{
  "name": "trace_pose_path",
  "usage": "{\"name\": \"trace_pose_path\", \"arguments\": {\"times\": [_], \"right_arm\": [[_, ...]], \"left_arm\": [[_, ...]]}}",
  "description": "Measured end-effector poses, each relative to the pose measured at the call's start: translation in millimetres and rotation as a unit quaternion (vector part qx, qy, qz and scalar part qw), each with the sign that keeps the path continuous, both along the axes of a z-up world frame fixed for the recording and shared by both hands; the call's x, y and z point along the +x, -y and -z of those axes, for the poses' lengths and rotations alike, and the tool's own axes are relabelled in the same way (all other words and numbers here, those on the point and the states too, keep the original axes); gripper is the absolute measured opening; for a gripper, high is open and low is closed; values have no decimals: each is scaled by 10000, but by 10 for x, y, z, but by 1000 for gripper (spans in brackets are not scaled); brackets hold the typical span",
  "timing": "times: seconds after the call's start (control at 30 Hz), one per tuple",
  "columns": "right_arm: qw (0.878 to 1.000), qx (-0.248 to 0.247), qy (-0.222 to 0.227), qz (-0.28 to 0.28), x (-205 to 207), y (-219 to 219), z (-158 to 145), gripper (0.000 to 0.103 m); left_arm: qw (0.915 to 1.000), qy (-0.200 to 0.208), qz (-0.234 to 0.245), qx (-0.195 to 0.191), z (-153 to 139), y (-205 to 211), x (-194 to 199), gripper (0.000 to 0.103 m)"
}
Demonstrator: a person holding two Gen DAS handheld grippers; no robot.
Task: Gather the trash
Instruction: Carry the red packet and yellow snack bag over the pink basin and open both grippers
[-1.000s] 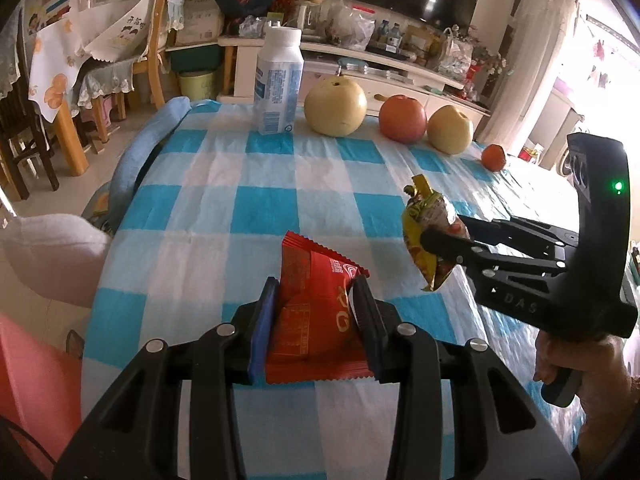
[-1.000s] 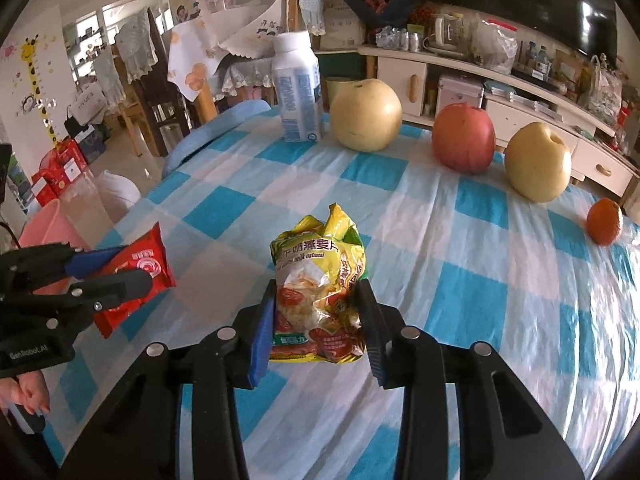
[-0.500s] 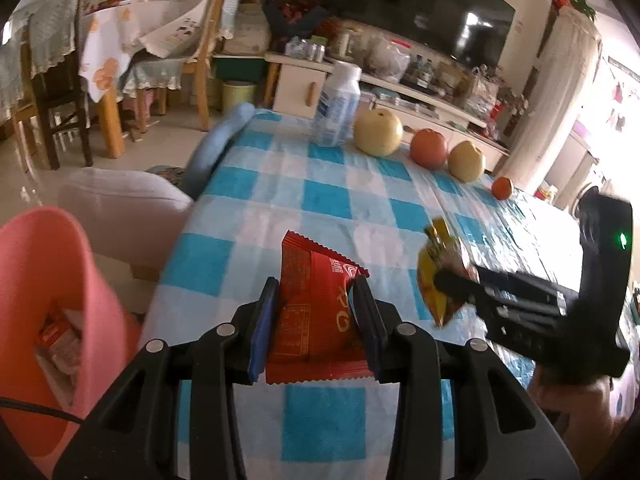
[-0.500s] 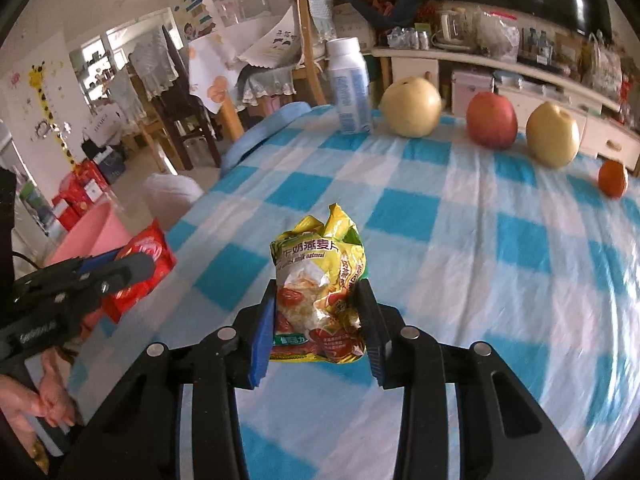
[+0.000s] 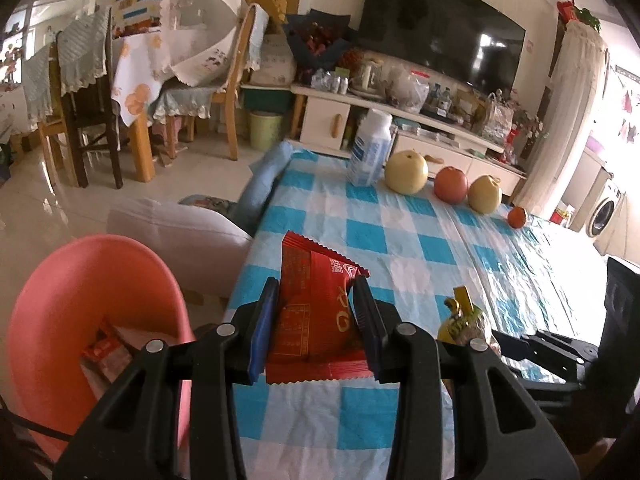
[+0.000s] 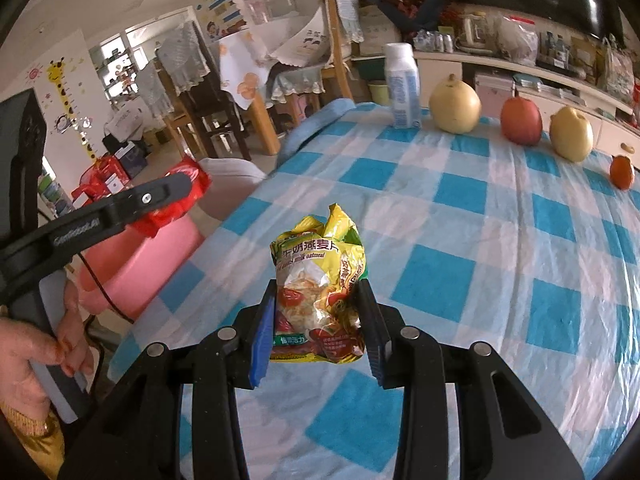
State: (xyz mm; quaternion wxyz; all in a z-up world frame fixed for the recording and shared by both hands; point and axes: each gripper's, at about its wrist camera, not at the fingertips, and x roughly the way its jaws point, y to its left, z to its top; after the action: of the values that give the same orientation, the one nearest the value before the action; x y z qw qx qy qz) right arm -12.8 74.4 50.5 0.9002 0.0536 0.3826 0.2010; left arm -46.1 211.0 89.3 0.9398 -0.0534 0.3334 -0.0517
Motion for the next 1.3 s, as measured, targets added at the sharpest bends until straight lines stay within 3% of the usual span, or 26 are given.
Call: {"name": "trace_pose_path", "arguments": {"times": [0.47, 0.83, 1.3], "right_arm": [[9978, 122, 296, -575, -102, -610, -352, 40], [9910, 10, 485, -1245, -28, -1378, -539, 40], [9839, -190, 486, -1707, 120, -2036, -492, 40]], "left_arm": [[9970, 231, -736, 74, -177, -588, -155, 40], [9908, 254, -1328, -10, -200, -1053, -234, 40], [9804, 148, -1959, -128, -140, -1535, -290, 40]]}}
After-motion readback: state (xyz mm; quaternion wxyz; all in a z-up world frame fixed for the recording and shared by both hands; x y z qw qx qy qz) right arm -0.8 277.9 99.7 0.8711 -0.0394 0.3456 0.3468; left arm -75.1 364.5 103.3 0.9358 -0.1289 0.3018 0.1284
